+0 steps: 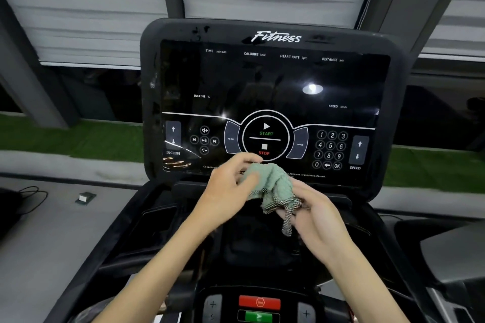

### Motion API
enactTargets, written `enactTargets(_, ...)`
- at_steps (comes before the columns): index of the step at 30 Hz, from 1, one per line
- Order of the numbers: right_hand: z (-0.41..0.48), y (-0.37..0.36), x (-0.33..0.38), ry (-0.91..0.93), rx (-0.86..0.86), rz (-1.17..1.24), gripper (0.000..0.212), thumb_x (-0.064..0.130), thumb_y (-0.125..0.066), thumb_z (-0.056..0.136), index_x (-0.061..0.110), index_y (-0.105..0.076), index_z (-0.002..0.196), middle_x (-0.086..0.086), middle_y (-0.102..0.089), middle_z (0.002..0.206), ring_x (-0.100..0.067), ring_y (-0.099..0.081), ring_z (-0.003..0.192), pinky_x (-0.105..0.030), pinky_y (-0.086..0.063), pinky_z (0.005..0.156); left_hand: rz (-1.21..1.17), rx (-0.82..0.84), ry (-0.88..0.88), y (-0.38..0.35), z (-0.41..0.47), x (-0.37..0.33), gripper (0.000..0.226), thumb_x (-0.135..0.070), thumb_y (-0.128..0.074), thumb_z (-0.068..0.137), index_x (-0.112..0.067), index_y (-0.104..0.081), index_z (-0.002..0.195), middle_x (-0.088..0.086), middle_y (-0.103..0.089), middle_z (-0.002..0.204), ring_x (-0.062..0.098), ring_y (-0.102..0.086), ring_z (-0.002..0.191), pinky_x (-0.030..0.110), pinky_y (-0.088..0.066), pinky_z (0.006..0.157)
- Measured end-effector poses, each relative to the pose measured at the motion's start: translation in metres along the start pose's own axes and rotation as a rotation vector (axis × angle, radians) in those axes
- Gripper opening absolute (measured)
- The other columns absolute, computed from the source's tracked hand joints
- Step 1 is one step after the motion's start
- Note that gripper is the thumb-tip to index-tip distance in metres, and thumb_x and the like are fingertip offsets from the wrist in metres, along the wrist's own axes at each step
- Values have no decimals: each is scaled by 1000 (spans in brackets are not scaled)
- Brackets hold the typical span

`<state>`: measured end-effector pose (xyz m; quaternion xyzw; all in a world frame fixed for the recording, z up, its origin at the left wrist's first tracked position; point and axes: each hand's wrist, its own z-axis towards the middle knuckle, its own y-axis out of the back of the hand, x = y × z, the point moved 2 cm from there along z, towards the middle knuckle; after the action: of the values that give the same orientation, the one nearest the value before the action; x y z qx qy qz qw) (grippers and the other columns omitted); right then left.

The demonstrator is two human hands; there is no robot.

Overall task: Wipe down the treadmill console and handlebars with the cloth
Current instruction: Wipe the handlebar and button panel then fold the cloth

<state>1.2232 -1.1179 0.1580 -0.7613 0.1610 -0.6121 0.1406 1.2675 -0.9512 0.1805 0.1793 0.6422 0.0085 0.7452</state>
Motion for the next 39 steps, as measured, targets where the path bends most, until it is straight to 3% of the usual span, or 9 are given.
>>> enactTargets(3,4,4,2,40,-95,-64,36,4,-35,98,8,-68,112,-14,-69,113,-27,-65,106,-43,-48,93,-159,-44,120,8,3,0,30,-17,-48,101,-40,-63,112,0,-67,85,14,-62,78,30,-48,73)
enactTargets(7,7,2,2,14,-133,-58,23,11,-43,101,10,-61,115,-13,-71,107,-29,-68,101,-46,-53,89,-471,72,256,6,1,-2,29,-14,-41,105,-21,-66,118,8,-73,111,20,-69,102,39,-56,86)
enactTargets(14,-4,2,13,219,-262,-695,23,40,-50,95,33,-57,115,14,-60,116,2,-55,103,-24,-42,88,-490,85,198,6,3,-11,26,-14,-42,105,-17,-64,119,8,-73,112,21,-69,106,36,-57,89)
enactTargets(17,-8,-15,25,184,34,-505,27,34,-51,96,24,-61,119,12,-68,112,-1,-63,102,-12,-46,77,-416,91,166,8,1,-18,25,-14,-43,105,-20,-63,119,9,-74,107,22,-70,100,38,-57,88)
enactTargets(20,-2,-38,23,-9,336,-187,33,27,-48,96,12,-63,122,-5,-70,116,-18,-65,109,-33,-52,89,-413,100,160,10,-4,-17,27,-9,-46,103,-19,-59,124,16,-71,113,26,-68,101,41,-55,91)
enactTargets(27,13,-69,-22,-180,365,86,33,16,-49,96,3,-57,126,-19,-65,121,-29,-62,114,-44,-49,96,157,-181,-29,32,-38,3,28,-1,-57,94,-20,-66,112,-13,-68,106,0,-62,104,22,-52,91)
enactTargets(32,6,-87,-41,-186,351,54,31,15,-51,96,2,-59,123,-20,-66,118,-30,-64,109,-45,-51,95,466,-370,-259,45,-62,18,28,-4,-61,91,-15,-66,115,-7,-64,115,2,-56,110,13,-40,97)
enactTargets(35,-3,-96,-48,-173,343,20,31,15,-51,95,5,-60,123,-16,-67,117,-28,-64,110,-44,-51,95,313,-390,-136,56,-73,30,32,-12,-63,93,-23,-63,123,-12,-64,119,-4,-55,114,11,-39,99)
enactTargets(39,-15,-110,-61,-175,318,-16,31,15,-52,94,4,-59,123,-19,-66,118,-31,-64,110,-48,-50,97,50,-353,20,74,-87,46,20,-13,-70,89,-27,-72,104,-17,-73,98,-5,-65,96,11,-47,81)
